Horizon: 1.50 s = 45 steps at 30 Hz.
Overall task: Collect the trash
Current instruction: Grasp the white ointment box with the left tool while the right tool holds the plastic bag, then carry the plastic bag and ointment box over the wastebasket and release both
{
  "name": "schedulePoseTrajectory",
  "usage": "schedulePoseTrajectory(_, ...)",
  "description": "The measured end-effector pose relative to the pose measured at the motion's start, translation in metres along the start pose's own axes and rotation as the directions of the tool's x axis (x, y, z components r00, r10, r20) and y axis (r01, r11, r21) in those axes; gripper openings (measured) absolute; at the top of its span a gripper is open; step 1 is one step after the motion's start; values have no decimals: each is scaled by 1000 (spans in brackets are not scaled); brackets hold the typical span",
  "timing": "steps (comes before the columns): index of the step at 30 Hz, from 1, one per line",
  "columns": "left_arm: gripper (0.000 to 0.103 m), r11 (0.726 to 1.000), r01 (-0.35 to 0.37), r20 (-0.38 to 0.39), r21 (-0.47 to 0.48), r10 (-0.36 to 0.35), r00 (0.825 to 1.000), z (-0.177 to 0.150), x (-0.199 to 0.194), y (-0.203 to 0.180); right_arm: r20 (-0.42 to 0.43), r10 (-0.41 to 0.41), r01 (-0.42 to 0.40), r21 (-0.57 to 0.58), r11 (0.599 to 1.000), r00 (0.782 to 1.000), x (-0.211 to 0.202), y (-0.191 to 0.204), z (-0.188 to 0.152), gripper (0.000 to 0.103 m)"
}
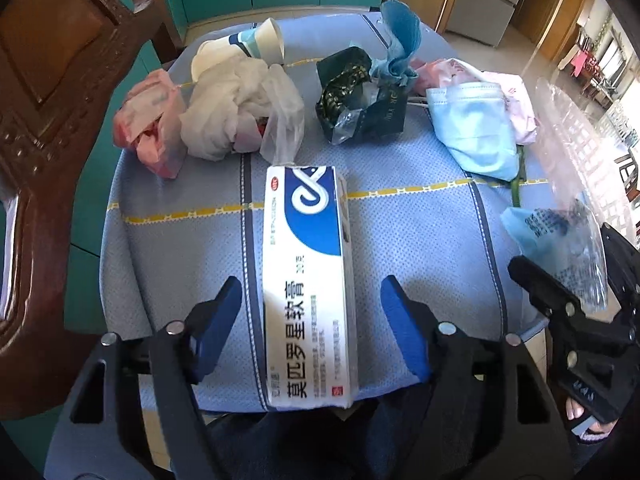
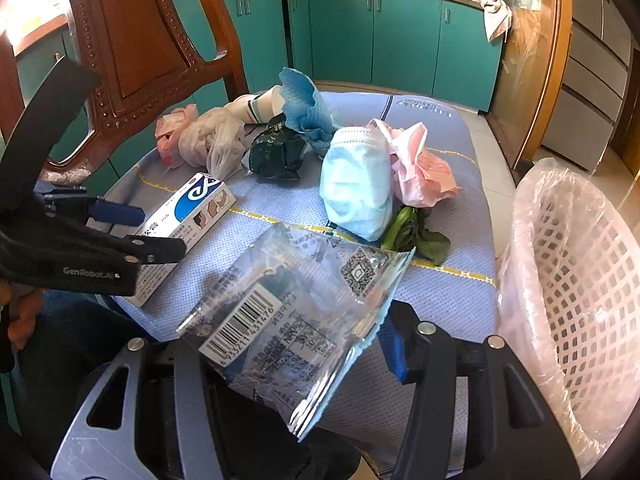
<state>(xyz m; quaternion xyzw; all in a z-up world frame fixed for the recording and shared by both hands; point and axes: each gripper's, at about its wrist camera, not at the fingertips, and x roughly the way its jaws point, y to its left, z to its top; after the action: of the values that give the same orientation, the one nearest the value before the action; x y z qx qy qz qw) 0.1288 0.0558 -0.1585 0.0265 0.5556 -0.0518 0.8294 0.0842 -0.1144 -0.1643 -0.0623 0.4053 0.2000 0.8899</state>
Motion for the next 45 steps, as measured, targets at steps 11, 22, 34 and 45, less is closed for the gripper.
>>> schedulePoseTrajectory(11, 42, 1000, 22, 83, -16, -20, 996, -1, -10, -3, 23, -5, 4, 19, 1000, 1000, -9, -6, 2, 54)
schedulePoseTrajectory(22, 42, 998, -10, 356, -58, 30, 934, -6, -75, -5, 128, -38, 35, 26, 999, 991, -48, -9, 18, 54)
schedulePoseTrajectory(34, 42, 998, -17, 498, -64, 46, 866, -11, -123, -16, 202, -75, 70, 31, 997, 977, -72, -16, 26, 54)
schedulePoseTrajectory(45, 42, 999, 42, 529, -16, -27, 848, -3, -133, -36, 272, -220, 186, 145, 972, 937, -115, -79, 25, 54)
